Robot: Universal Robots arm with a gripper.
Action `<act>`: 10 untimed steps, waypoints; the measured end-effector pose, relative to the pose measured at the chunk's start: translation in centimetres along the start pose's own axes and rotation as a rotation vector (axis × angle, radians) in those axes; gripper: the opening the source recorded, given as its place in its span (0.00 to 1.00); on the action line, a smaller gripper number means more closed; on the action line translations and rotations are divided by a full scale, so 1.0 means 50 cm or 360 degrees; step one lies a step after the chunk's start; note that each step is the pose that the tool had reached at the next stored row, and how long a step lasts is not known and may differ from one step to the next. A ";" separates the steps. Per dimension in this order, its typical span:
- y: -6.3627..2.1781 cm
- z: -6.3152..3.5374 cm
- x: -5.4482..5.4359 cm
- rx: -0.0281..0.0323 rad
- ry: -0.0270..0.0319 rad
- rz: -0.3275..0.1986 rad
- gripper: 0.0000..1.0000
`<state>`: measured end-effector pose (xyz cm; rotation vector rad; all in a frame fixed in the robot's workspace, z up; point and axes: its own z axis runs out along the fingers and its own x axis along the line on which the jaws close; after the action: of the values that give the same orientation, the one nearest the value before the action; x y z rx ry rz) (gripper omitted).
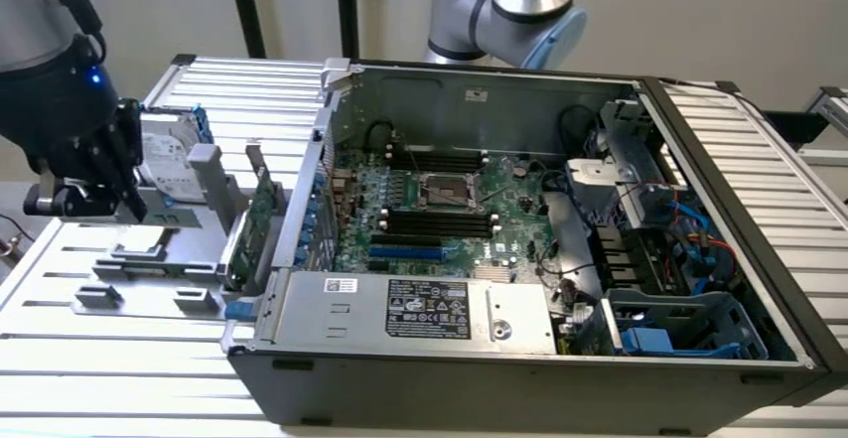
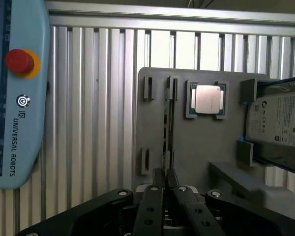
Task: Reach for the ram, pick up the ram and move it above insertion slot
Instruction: 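Pick up the ram and move it above insertion slot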
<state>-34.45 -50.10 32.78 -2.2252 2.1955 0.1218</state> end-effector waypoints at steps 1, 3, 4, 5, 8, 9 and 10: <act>-0.004 -0.007 0.000 0.00001 -0.00023 -0.0001 0.14; -0.012 -0.023 -0.001 -0.00002 -0.00068 -0.0004 0.14; -0.016 -0.030 -0.002 -0.00002 -0.00090 -0.0006 0.14; -0.020 -0.038 -0.002 -0.00003 -0.00108 -0.0007 0.14; -0.033 -0.060 -0.003 -0.00004 -0.00166 -0.0010 0.14; -0.038 -0.069 -0.004 -0.00006 -0.00184 -0.0011 0.14; -0.043 -0.076 -0.004 -0.00004 -0.00199 -0.0012 0.14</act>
<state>-32.12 -50.10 36.51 -2.2264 2.1807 0.1355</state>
